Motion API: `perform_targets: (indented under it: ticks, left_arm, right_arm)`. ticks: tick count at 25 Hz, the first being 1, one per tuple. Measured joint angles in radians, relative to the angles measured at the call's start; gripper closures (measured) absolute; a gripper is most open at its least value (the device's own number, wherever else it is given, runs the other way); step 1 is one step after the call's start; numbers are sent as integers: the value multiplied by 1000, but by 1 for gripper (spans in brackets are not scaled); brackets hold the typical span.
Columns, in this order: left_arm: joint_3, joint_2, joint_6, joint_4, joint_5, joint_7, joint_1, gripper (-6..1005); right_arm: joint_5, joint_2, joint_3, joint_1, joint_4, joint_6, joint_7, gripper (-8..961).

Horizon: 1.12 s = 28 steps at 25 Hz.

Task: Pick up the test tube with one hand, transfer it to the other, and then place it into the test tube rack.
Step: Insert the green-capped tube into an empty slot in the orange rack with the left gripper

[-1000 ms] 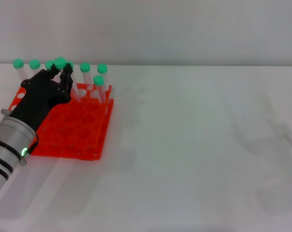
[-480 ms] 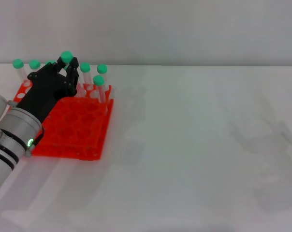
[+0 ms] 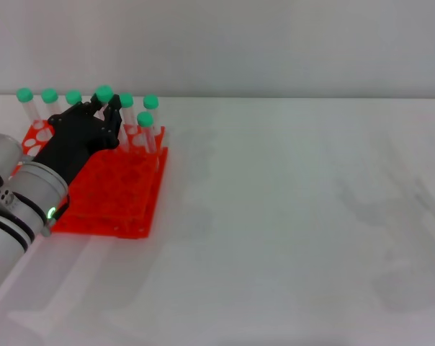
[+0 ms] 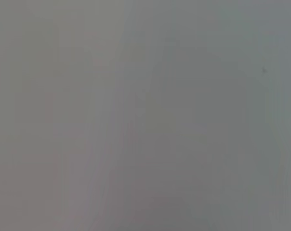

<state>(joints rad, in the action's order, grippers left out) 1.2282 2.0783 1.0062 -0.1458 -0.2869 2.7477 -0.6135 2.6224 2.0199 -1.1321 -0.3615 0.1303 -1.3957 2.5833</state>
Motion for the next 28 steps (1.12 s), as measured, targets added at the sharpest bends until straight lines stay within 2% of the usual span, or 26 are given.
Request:
perform_targets:
  ticks: [15, 19, 25, 28]
  left_arm:
    - [-8, 3, -184, -5, 3, 23, -42, 767]
    - [-9, 5, -184, -26, 9, 53, -26, 771]
    - [-10, 5, -177, -95, 17, 70, 33, 783]
    - [-8, 5, -164, -109, 17, 76, 60, 683]
  right_arm:
    - [1, 3, -1, -9, 2, 0, 0, 95]
    - [1, 3, 0, -9, 2, -1, 0, 95]
    - [1, 3, 0, -5, 2, -3, 0, 96]
    - [0, 3, 0, -3, 2, -4, 0, 96]
